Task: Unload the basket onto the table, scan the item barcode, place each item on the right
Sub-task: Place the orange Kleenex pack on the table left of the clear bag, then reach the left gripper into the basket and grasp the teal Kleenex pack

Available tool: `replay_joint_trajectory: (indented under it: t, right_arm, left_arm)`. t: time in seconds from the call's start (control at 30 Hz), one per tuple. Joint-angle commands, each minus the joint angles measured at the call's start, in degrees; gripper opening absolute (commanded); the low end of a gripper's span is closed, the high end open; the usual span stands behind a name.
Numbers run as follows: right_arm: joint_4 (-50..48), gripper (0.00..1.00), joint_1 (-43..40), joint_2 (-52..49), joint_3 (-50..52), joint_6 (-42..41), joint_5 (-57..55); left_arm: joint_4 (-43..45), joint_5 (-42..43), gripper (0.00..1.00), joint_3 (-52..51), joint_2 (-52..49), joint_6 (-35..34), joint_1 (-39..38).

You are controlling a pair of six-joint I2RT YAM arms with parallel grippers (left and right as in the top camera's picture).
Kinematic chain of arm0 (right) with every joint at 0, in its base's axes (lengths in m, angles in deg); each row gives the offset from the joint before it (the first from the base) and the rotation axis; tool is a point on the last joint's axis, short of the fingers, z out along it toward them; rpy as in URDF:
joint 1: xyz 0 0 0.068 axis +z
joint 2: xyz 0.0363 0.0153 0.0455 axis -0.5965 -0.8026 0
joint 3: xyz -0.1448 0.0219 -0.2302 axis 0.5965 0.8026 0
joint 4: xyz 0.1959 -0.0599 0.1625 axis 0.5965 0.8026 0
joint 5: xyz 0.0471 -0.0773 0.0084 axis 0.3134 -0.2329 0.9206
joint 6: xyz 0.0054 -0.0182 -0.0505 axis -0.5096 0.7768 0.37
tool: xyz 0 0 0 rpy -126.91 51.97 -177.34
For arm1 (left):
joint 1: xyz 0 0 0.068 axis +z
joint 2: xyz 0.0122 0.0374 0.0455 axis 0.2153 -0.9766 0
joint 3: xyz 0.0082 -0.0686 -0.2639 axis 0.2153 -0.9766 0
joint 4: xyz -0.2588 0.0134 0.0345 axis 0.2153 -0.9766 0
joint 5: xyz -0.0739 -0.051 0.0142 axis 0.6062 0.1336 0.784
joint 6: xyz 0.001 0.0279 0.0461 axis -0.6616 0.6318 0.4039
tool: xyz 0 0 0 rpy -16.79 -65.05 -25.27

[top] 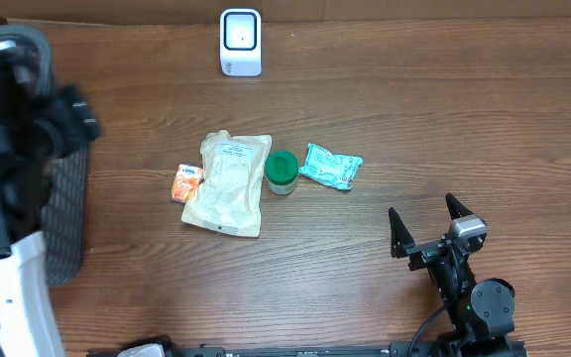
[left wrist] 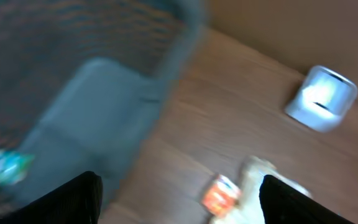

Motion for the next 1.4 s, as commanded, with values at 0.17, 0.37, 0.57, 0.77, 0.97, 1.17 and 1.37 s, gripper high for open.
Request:
replay_joint_trajectory:
  t: [0.17, 0.37, 0.57, 0.77, 0.97, 1.17, 1.37]
  right_arm:
    - [-0.3, 1.0, 0.2, 0.6, 0.6, -0.1, -0.5]
    - [-0.3, 1.0, 0.2, 0.6, 0.6, -0.1, -0.5]
    - [-0.3, 1.0, 0.2, 0.6, 0.6, -0.1, -0.5]
    - [-0.3, 1.0, 0.2, 0.6, 0.6, -0.1, -0.5]
    - [-0.3, 1.0, 0.2, 0.6, 0.6, -0.1, -0.5]
    - [-0.3, 1.0, 0.2, 0.6, 0.6, -0.1, -0.5]
    - [-0.3, 1.0, 0.2, 0.6, 0.6, -0.1, -0.5]
  left_arm:
    - [3.3, -1.7, 0.82, -3.3, -3.3, -1.3, 22.9]
    - [11.5, 2.1, 0.75, -11.4, -5.0, 6.6, 28.0]
    - [18.7, 2.0, 0.78, -22.2, -5.0, 12.0, 31.3]
    - [24.4, 2.3, 0.89, -29.0, -6.2, 22.0, 34.2]
    - [25.8, 1.6, 0.88, -29.3, -10.9, 27.0, 36.0]
    - [26.8, 1.2, 0.81, -29.3, -14.2, 27.1, 38.5]
    - [27.9, 1.2, 0.83, -29.4, -14.5, 29.8, 41.4]
